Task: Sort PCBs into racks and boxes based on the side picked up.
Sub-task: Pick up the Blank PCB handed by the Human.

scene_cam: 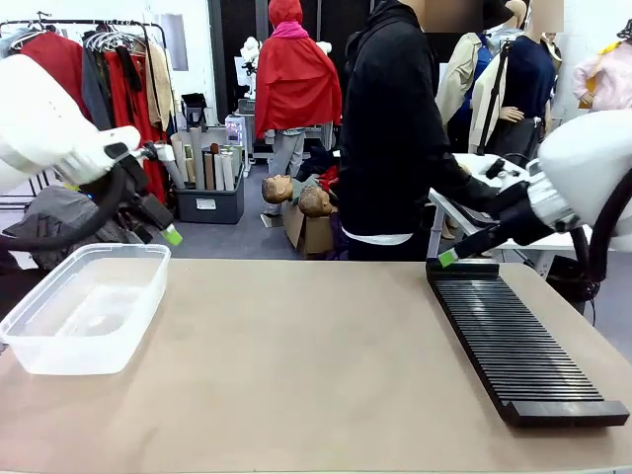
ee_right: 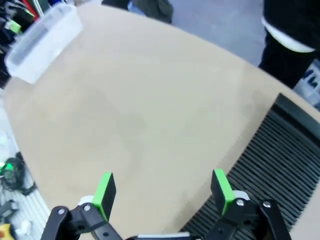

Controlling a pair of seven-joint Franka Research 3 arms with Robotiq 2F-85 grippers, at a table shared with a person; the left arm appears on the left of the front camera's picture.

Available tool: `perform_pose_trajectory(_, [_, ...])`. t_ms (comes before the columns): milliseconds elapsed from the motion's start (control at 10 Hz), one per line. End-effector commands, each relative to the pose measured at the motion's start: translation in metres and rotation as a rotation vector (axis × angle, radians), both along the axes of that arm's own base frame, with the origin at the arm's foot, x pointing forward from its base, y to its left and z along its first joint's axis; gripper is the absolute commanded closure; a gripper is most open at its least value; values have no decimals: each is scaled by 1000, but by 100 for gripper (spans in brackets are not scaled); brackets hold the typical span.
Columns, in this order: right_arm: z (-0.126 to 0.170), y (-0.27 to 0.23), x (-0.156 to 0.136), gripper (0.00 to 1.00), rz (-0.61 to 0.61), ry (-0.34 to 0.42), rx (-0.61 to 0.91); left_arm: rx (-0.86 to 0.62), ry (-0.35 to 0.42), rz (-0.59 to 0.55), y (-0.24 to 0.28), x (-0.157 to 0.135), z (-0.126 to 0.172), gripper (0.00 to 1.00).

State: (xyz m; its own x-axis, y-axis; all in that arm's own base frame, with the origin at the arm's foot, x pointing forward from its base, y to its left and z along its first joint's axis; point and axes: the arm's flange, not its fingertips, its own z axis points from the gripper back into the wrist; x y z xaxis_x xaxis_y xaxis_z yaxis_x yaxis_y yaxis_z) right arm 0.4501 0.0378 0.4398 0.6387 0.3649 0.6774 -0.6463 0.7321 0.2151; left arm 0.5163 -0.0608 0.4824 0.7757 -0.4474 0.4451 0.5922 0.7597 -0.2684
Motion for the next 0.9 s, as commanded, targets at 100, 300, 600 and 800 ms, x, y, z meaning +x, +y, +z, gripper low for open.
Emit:
perform_pose_trajectory(100, [-4, -29, 18, 0, 35, 12, 170, -118, -7, 67, 47, 9, 16, 0])
perform_pose_trajectory(300, [13, -52, 15, 0, 63, 29, 217, -188, -42, 124, 85, 5, 11, 0])
perform_pose_trajectory(600, [36, -81, 15, 0, 75, 100, 226, -318, -157, 170, 139, -7, 5, 0])
perform_pose_trajectory(800, [45, -94, 16, 0, 101, 167, 296, -340, -158, 183, 148, -10, 2, 0])
